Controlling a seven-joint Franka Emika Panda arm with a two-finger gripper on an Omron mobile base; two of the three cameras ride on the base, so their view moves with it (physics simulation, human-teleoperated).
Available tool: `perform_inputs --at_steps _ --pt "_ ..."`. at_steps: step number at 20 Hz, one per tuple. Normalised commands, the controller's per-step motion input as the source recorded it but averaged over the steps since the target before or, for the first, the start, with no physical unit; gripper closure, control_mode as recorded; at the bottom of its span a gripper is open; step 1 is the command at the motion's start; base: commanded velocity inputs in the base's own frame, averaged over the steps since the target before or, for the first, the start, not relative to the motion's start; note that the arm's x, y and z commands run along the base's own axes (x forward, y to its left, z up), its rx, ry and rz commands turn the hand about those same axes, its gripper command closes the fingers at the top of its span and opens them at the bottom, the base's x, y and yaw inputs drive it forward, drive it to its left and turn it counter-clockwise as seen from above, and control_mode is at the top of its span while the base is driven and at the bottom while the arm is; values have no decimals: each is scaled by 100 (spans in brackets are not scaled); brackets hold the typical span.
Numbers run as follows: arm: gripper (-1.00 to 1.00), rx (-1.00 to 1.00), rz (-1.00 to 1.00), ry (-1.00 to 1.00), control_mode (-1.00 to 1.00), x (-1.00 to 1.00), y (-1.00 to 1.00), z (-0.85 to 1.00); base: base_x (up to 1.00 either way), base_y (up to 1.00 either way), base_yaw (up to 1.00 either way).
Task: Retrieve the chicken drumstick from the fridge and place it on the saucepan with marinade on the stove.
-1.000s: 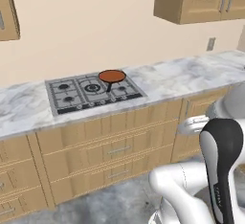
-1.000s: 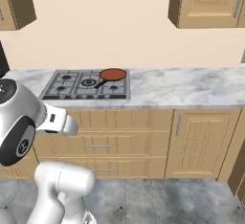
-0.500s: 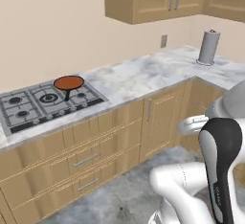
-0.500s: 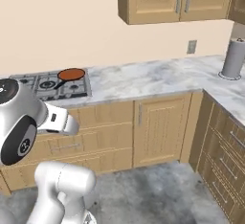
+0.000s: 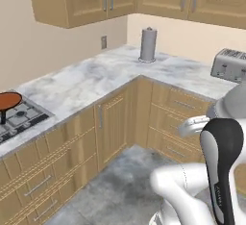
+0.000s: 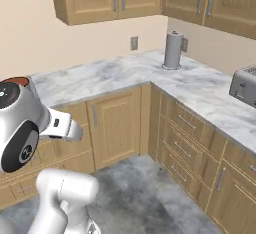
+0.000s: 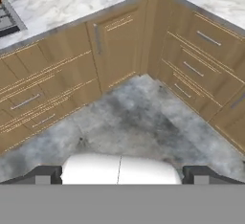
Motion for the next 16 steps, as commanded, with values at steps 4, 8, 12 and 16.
perform_inputs --at_steps 4,8,12,16 --pt "-100 0 0 0 100 0 0 0 -40 -9 -67" --pt "-100 0 0 0 100 0 0 0 -18 0 -78" --pt "-100 0 0 0 100 0 0 0 0 1 -88" --pt "-100 0 0 0 100 0 0 0 3 17 -99"
